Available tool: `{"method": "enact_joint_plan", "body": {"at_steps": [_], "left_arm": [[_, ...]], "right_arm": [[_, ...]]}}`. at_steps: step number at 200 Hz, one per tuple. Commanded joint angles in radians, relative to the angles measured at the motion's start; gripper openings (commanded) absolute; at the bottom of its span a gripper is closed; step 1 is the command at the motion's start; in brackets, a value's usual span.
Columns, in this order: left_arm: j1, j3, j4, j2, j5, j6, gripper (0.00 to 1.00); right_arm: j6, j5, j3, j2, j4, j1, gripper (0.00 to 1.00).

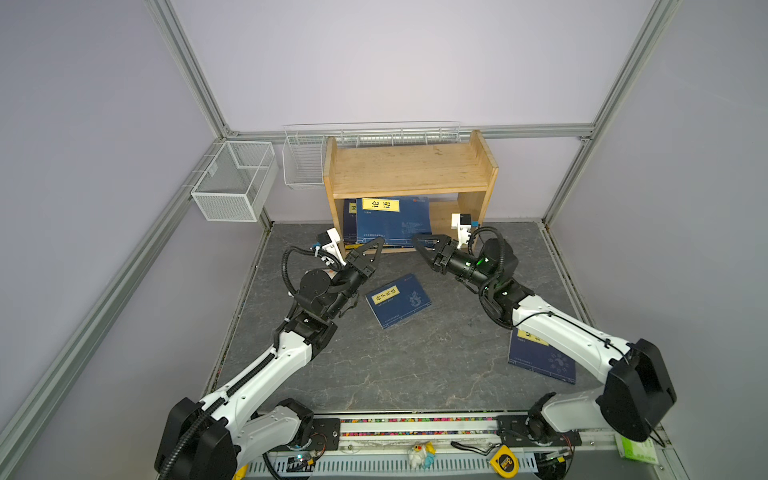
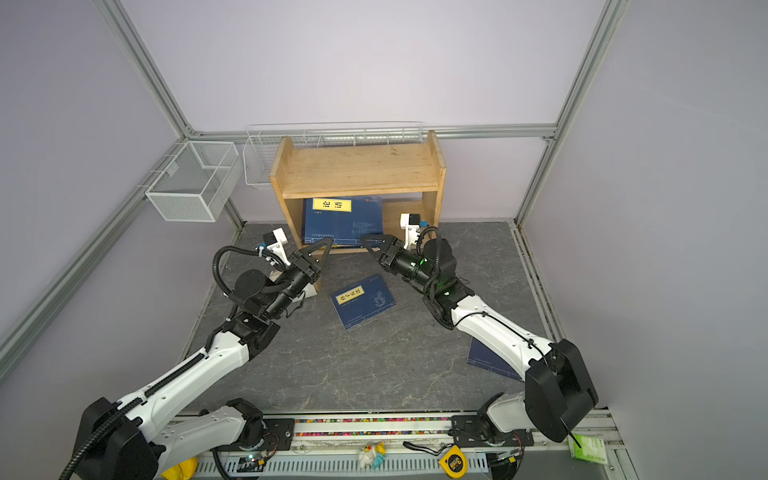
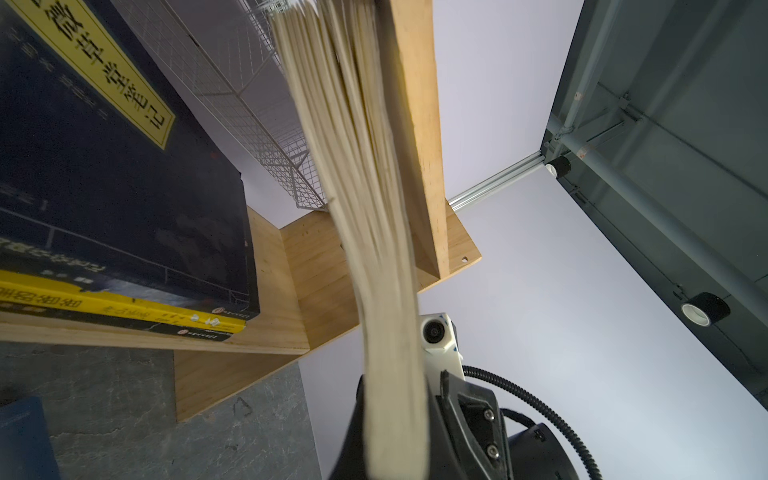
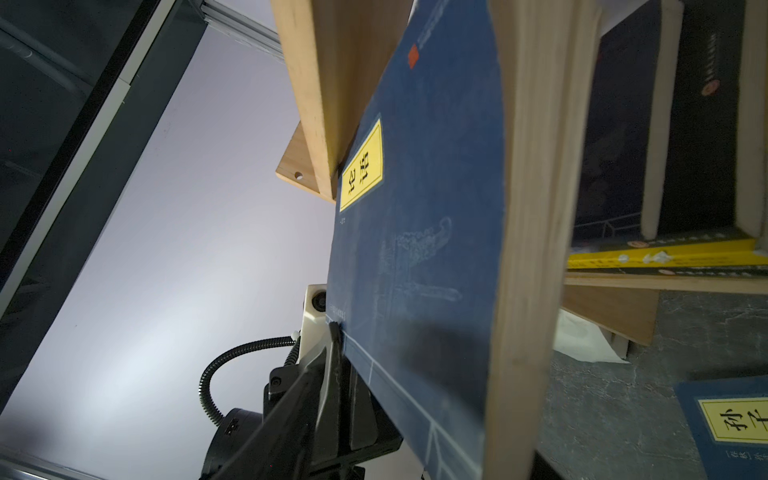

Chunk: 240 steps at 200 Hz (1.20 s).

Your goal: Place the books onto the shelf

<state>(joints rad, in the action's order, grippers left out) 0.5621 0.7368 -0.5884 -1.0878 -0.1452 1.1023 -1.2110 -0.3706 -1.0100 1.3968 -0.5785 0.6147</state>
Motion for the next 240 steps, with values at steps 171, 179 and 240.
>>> {"method": "enact_joint_plan", "body": {"at_steps": [171, 179, 240], "left_arm": [[-0.058, 0.117, 0.160, -0.017, -0.079, -0.065, 0.00], [-0.070, 0.126, 0.196, -0.016, -0.080, -0.073, 0.11], [-0.193, 0.209, 0.501, 0.037, -0.113, -0.175, 0.77]], "right_arm": [[0.023, 0.009, -0.022, 0.043, -0.019, -0.045, 0.07], [0.043, 0.027, -0.027, 0.040, 0.012, -0.044, 0.07], [0.122, 0.055, -0.172, 0.114, 0.122, -0.044, 0.07]]}}
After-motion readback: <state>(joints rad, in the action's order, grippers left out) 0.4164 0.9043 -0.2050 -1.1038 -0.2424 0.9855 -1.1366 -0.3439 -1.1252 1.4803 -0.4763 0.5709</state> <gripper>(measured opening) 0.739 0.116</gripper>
